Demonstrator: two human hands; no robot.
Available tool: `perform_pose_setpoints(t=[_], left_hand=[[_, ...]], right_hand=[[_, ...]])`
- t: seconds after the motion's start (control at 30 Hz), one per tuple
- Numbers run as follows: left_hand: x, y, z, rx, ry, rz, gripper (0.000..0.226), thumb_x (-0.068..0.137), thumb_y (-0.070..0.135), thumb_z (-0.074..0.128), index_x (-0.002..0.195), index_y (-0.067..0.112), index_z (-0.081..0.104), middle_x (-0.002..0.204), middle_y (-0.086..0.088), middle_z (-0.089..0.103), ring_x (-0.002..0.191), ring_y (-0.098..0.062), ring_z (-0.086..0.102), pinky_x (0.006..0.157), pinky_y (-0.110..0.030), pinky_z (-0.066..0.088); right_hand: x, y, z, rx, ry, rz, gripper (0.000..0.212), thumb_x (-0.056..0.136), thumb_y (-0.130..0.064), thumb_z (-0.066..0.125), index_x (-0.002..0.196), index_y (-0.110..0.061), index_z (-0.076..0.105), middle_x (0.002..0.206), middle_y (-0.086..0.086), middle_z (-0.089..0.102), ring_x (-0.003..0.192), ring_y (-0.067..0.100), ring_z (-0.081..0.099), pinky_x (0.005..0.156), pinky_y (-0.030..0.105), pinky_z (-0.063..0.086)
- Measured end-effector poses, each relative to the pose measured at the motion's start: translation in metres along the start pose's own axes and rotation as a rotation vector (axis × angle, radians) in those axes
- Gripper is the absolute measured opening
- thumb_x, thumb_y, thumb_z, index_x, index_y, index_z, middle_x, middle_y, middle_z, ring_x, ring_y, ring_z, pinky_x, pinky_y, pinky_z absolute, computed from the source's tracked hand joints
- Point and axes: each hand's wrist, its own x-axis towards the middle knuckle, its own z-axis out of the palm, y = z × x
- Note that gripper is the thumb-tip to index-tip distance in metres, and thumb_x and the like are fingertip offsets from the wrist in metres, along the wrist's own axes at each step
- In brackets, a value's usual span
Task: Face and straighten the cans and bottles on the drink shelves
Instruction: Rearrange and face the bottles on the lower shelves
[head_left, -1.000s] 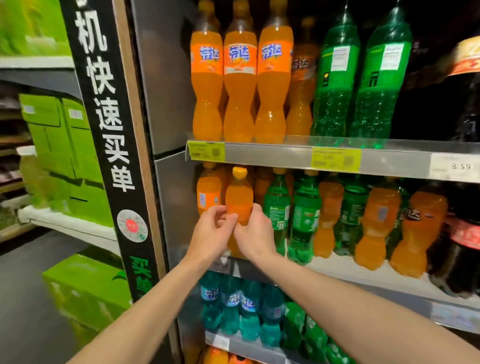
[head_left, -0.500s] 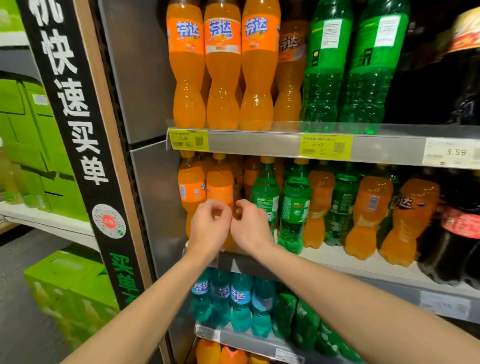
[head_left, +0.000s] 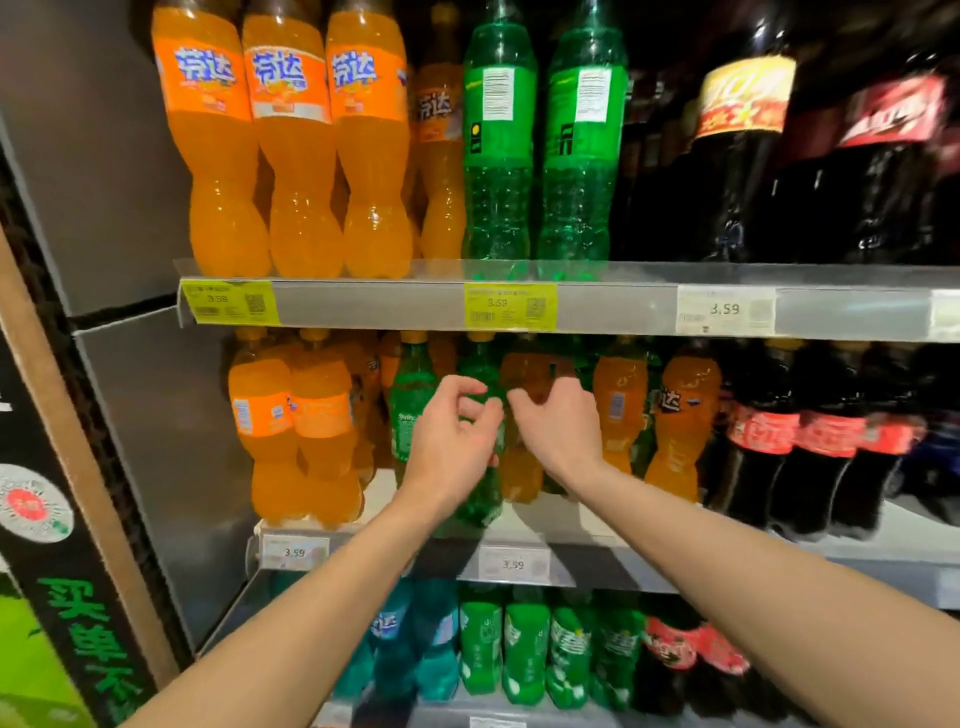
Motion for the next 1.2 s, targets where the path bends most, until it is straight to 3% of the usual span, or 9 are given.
perform_pose_setpoints(t=[0.1, 0.2, 0.33, 0.43, 0.57, 0.73, 0.87, 1.0, 1.2], left_hand=[[0.009, -0.001, 0.005, 0.023, 0.031, -0.005, 0.021, 0.098, 0.025, 0.058, 0.116, 0.018, 0.050, 0.076, -0.009, 0.067, 0.071, -0.018, 0.067, 0.084, -0.034, 0.051], [0.014, -0.005, 0.005, 0.050, 0.057, -0.042, 0.017, 0.097, 0.025, 0.058, 0.109, 0.015, 0.048, 0.075, -0.007, 0.065, 0.076, -0.018, 0.065, 0.103, -0.034, 0.041], [0.010, -0.008, 0.008, 0.101, 0.074, -0.034, 0.020, 0.099, 0.022, 0.058, 0.110, 0.008, 0.048, 0.068, -0.004, 0.063, 0.054, -0.003, 0.057, 0.091, -0.029, 0.047], [0.013, -0.016, 0.012, 0.154, 0.090, -0.107, 0.066, 0.095, 0.034, 0.062, 0.146, 0.004, 0.034, 0.069, 0.004, 0.062, 0.084, -0.010, 0.066, 0.101, -0.033, 0.043], [0.014, -0.019, 0.021, 0.345, 0.050, -0.167, 0.068, 0.090, 0.052, 0.063, 0.139, 0.013, 0.036, 0.095, -0.010, 0.067, 0.092, -0.029, 0.066, 0.082, -0.045, 0.056], [0.005, -0.019, 0.028, 0.401, 0.102, -0.121, 0.059, 0.095, 0.044, 0.062, 0.138, 0.013, 0.034, 0.083, -0.005, 0.064, 0.073, -0.022, 0.065, 0.065, -0.038, 0.053], [0.004, -0.012, 0.027, 0.517, 0.144, -0.064, 0.069, 0.087, 0.052, 0.069, 0.138, 0.012, 0.045, 0.109, -0.004, 0.065, 0.089, -0.023, 0.065, 0.073, -0.036, 0.055], [-0.007, 0.002, 0.039, 0.615, 0.114, 0.006, 0.078, 0.083, 0.056, 0.072, 0.145, 0.019, 0.042, 0.132, -0.009, 0.044, 0.103, -0.030, 0.061, 0.084, -0.040, 0.052], [-0.016, 0.009, 0.061, 0.492, 0.088, 0.013, 0.082, 0.087, 0.049, 0.071, 0.152, 0.018, 0.033, 0.142, -0.009, 0.058, 0.124, -0.029, 0.058, 0.098, -0.045, 0.050]], right_hand=[[0.019, 0.001, -0.008, -0.052, -0.131, 0.081, 0.042, 0.094, -0.034, 0.059, 0.062, -0.009, 0.047, 0.061, 0.004, 0.069, 0.068, 0.027, 0.071, 0.073, 0.039, 0.059], [0.031, 0.004, -0.008, -0.182, -0.293, 0.128, 0.048, 0.097, -0.035, 0.051, 0.055, -0.014, 0.059, 0.044, -0.005, 0.062, 0.071, 0.020, 0.071, 0.083, 0.034, 0.056], [0.028, 0.014, -0.012, -0.099, -0.204, 0.051, 0.047, 0.092, -0.041, 0.062, 0.051, -0.017, 0.058, 0.055, 0.000, 0.065, 0.067, 0.022, 0.069, 0.074, 0.036, 0.058], [0.011, 0.021, -0.023, -0.045, -0.024, -0.078, 0.045, 0.081, -0.054, 0.075, 0.068, -0.014, 0.058, 0.066, 0.001, 0.062, 0.063, 0.018, 0.061, 0.050, 0.028, 0.042], [-0.012, 0.030, -0.040, -0.110, -0.043, -0.225, 0.067, 0.073, -0.071, 0.072, 0.113, -0.020, 0.053, 0.102, 0.000, 0.056, 0.092, 0.016, 0.054, 0.071, 0.031, 0.046], [-0.024, 0.037, -0.061, -0.007, -0.033, -0.260, 0.061, 0.074, -0.068, 0.075, 0.109, -0.028, 0.047, 0.093, -0.014, 0.063, 0.084, 0.009, 0.064, 0.073, 0.031, 0.057], [-0.020, 0.035, -0.078, -0.021, 0.044, -0.292, 0.060, 0.076, -0.070, 0.072, 0.109, -0.027, 0.048, 0.080, -0.013, 0.065, 0.070, 0.005, 0.064, 0.068, 0.034, 0.057], [-0.019, 0.036, -0.092, -0.022, 0.057, -0.275, 0.060, 0.074, -0.068, 0.075, 0.110, -0.027, 0.050, 0.077, -0.012, 0.065, 0.070, 0.004, 0.063, 0.067, 0.033, 0.056], [-0.029, 0.049, -0.111, 0.024, 0.047, -0.291, 0.056, 0.074, -0.066, 0.078, 0.107, -0.029, 0.051, 0.084, -0.021, 0.064, 0.067, -0.003, 0.063, 0.068, 0.026, 0.056]])
